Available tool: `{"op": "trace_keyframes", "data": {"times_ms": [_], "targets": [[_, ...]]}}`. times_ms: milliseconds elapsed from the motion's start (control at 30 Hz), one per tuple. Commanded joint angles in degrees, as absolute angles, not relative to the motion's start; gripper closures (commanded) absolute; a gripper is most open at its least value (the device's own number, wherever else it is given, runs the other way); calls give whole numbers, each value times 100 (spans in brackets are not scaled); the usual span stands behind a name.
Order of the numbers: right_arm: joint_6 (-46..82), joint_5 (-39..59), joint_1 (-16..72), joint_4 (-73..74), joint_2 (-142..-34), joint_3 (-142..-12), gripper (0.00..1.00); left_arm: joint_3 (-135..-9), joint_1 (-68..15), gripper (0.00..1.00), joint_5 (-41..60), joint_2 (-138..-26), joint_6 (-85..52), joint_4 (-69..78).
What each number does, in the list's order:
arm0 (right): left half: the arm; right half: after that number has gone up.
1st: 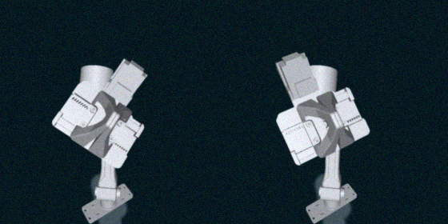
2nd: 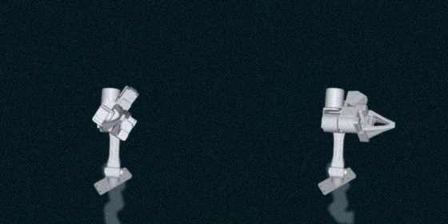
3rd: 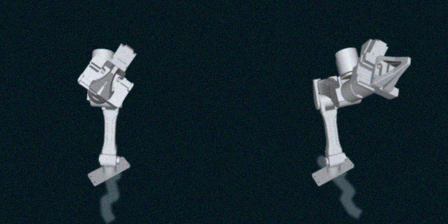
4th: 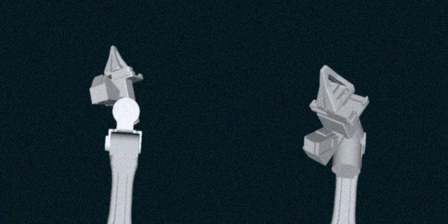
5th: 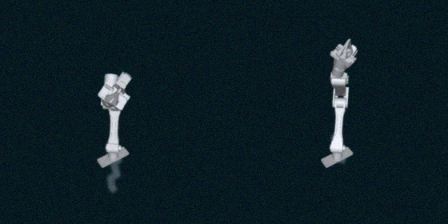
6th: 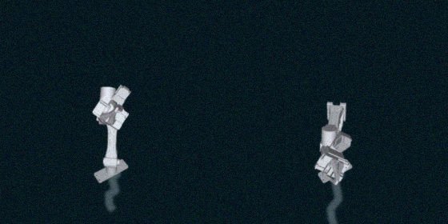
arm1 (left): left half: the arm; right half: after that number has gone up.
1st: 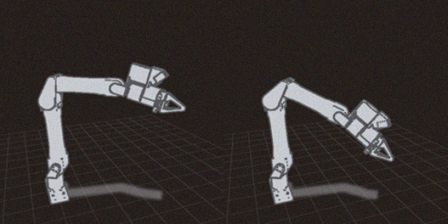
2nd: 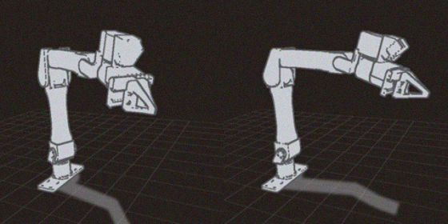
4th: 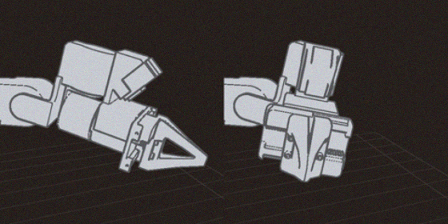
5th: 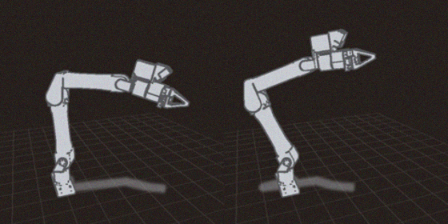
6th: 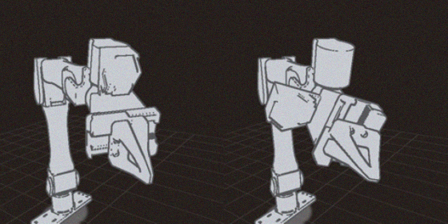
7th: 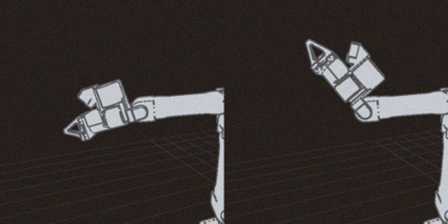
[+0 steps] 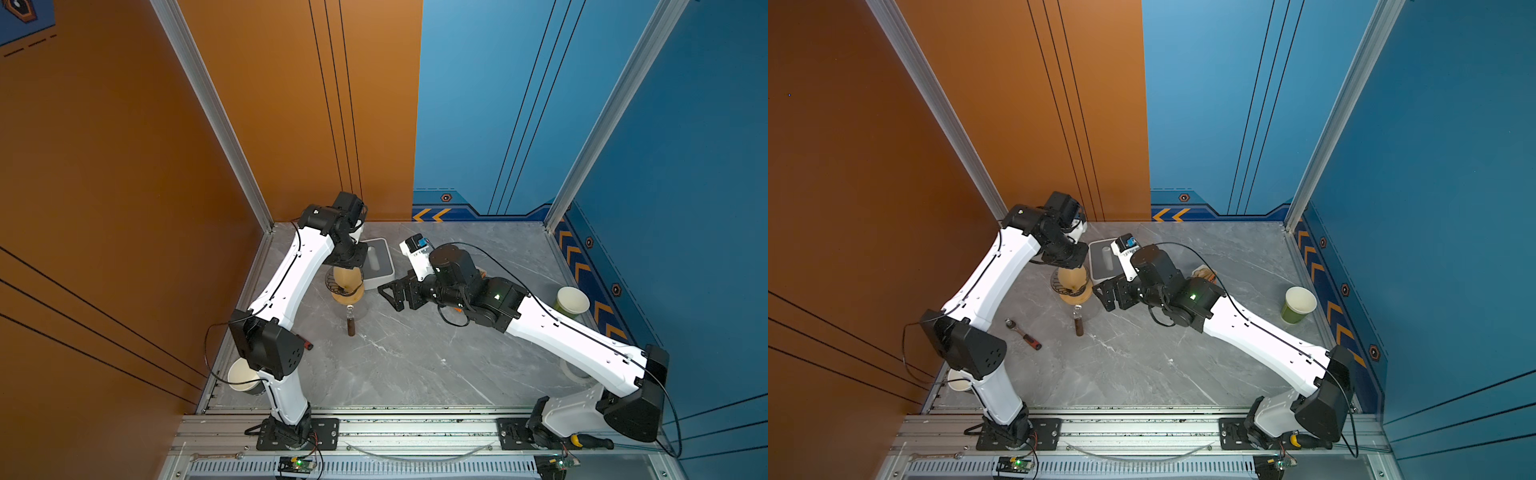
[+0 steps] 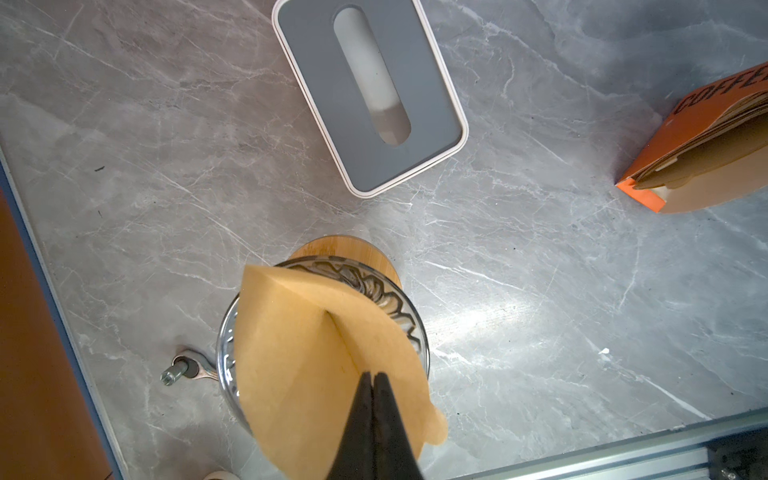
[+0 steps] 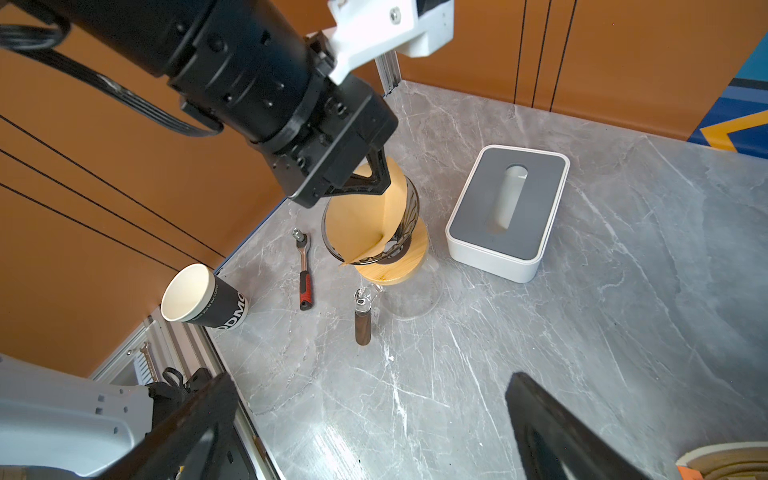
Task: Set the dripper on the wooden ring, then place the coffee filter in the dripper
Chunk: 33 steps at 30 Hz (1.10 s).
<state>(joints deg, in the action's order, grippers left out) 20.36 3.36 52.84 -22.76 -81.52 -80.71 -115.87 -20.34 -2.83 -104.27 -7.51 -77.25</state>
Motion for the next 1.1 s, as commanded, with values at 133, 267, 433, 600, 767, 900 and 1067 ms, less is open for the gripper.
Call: {"op": "trace_keyframes", "data": {"times_ms": [133, 267, 433, 600, 767, 900, 1067], "targets": [[2026, 340, 5309, -2048, -7924, -7837, 0, -11708, -2109, 100, -847, -10691, -610, -8165], [2056, 316, 5316, -2041, -7893, -7789, 0, -11632, -2140, 100, -1115, -10790, -633, -8165], [2074, 252, 5304, -2048, -7866, -7735, 0, -11481, -2145, 100, -1272, -10865, -724, -8156], [2074, 246, 5308, -2048, -7891, -7727, 0, -11366, -2123, 100, -1286, -10863, -800, -8143], [2091, 250, 5313, -2022, -7928, -7724, 0, -11203, -2034, 100, -1195, -10854, -879, -8113], [2101, 259, 5314, -2002, -7928, -7705, 0, -10949, -1960, 100, -1084, -10811, -958, -7954], [2109, 298, 5317, -1988, -7952, -7721, 0, -10732, -1890, 100, -1046, -10734, -1002, -7832]]}}
